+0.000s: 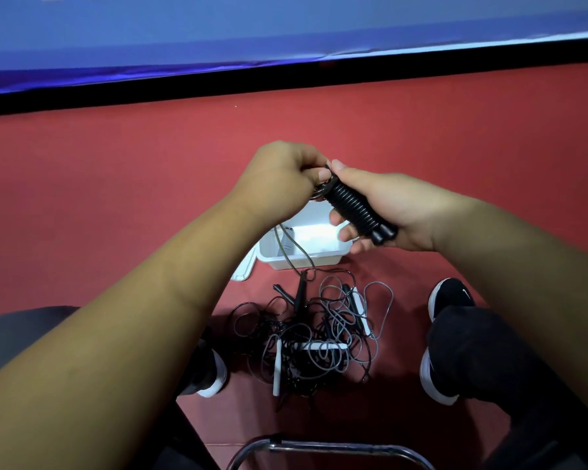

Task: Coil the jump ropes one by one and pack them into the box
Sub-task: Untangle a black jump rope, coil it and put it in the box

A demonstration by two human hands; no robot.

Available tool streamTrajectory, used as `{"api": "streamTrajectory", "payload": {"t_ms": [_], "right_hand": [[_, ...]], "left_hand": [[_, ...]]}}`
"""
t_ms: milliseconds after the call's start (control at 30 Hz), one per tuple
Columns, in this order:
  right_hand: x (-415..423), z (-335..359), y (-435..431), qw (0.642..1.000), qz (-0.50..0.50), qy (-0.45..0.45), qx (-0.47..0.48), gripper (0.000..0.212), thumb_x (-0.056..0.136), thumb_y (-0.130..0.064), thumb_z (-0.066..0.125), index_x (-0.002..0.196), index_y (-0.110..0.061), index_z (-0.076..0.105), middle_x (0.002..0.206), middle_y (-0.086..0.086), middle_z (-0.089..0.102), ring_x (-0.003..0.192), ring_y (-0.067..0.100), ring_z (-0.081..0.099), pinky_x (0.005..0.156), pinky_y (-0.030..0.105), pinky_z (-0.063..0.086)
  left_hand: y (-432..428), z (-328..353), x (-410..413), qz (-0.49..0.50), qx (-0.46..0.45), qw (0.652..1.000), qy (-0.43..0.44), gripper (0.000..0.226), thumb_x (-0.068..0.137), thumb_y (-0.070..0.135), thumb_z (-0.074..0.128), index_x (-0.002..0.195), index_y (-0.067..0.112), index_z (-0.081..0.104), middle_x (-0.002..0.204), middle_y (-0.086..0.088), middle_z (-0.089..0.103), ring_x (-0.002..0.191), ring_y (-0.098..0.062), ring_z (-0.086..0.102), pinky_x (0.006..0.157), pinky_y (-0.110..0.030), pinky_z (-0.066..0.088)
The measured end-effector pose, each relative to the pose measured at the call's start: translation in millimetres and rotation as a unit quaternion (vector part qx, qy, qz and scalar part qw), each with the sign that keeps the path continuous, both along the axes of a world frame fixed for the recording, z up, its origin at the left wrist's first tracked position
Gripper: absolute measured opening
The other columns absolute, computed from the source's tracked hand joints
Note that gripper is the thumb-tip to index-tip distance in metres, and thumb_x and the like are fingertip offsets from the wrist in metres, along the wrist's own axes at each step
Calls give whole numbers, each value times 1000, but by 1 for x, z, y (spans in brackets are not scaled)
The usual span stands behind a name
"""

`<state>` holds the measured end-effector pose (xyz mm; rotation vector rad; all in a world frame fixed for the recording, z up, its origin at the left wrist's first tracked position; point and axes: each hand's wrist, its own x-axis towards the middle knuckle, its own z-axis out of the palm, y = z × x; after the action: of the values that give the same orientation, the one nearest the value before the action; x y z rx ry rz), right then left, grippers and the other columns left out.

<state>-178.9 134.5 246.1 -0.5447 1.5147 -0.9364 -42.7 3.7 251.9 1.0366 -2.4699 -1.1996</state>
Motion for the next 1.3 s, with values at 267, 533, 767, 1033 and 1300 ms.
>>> {"api": "streamTrajectory", "payload": {"t_ms": [267,533,767,1033,1300], "right_hand": [[-5,3,-4,996,-46,16,-69,54,95,-73,60,115,-24,73,74,-1,54,52,13,34,53,23,17],[-10,2,-5,984,-110,114,-75,47,92,-69,65,102,-23,73,78,1,60,49,14,42,46,24,27],[-16,11,-7,976,-116,157,-98,43,92,-65,67,101,-23,73,75,1,63,50,16,46,45,24,29],[-18,21,-4,975,-115,165,-96,44,95,-64,64,102,-21,73,74,2,63,50,17,46,46,23,29],[-6,15,4,986,-50,145,-62,51,98,-69,56,103,-20,71,74,0,62,51,15,45,48,24,29]], "left_hand": [[-1,19,2,-24,58,993,98,15,103,18,65,109,11,77,83,3,77,67,4,66,64,-11,48],[-4,13,8,-76,164,983,-44,43,108,51,48,111,17,75,92,-2,81,67,-15,47,69,-36,40],[-9,12,9,-52,308,949,33,24,106,34,59,107,18,77,84,1,69,74,-11,56,67,-28,46],[-1,14,4,-49,188,979,56,21,108,11,55,119,12,74,85,-2,68,79,-12,64,81,-35,59],[4,2,5,-81,-1,987,-141,25,103,1,47,108,7,70,86,-9,66,73,-22,67,79,-49,63]]}}
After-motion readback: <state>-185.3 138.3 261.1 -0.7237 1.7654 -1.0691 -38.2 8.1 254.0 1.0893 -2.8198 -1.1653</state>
